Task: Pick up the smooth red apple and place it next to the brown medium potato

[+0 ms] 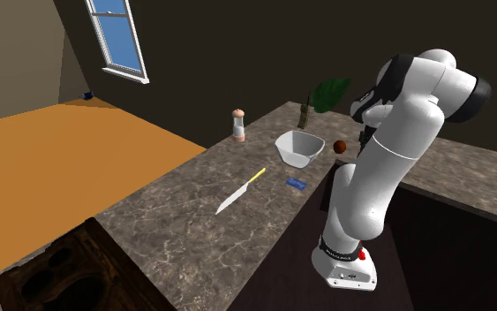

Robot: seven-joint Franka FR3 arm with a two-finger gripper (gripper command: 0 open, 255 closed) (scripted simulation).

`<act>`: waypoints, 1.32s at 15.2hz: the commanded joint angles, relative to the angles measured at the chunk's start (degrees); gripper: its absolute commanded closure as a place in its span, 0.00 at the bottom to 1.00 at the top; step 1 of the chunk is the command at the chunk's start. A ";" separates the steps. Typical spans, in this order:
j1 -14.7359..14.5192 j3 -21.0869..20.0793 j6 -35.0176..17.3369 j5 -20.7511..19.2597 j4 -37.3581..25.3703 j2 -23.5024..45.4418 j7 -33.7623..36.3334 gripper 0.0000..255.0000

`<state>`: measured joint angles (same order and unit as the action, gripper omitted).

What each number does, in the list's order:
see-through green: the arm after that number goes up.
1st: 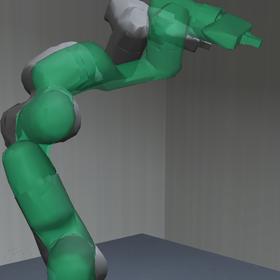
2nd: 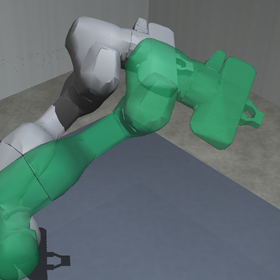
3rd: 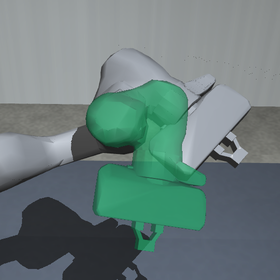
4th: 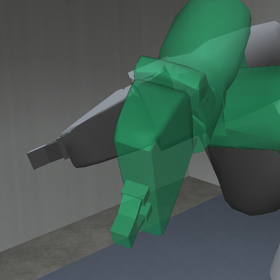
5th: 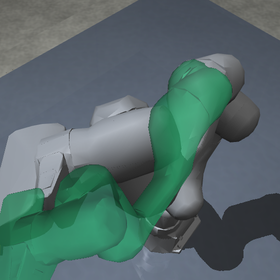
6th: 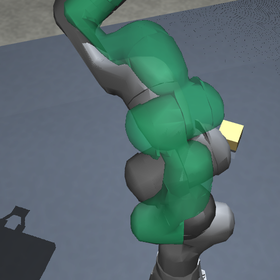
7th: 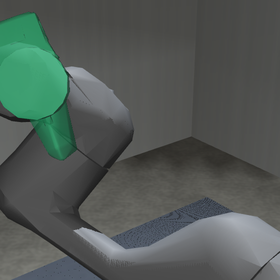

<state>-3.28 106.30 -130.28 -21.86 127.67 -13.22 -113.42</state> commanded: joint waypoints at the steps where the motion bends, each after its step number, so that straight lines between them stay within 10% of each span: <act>1: -0.07 0.02 0.08 0.05 0.40 -0.16 0.02 1.00; 2: -0.07 0.02 0.08 0.05 0.40 -0.16 0.02 1.00; 3: 0.26 -0.32 0.05 0.36 0.54 0.10 -0.14 0.00; 8: -0.07 0.02 0.08 0.05 0.40 -0.16 0.02 0.00; 11: 11.62 -11.56 3.65 10.52 -1.33 7.78 -7.28 0.00; 12: 21.52 -21.31 4.82 12.96 -1.96 9.63 -9.02 0.00; 20: 20.75 -20.64 4.90 12.29 -1.98 9.07 -8.53 0.00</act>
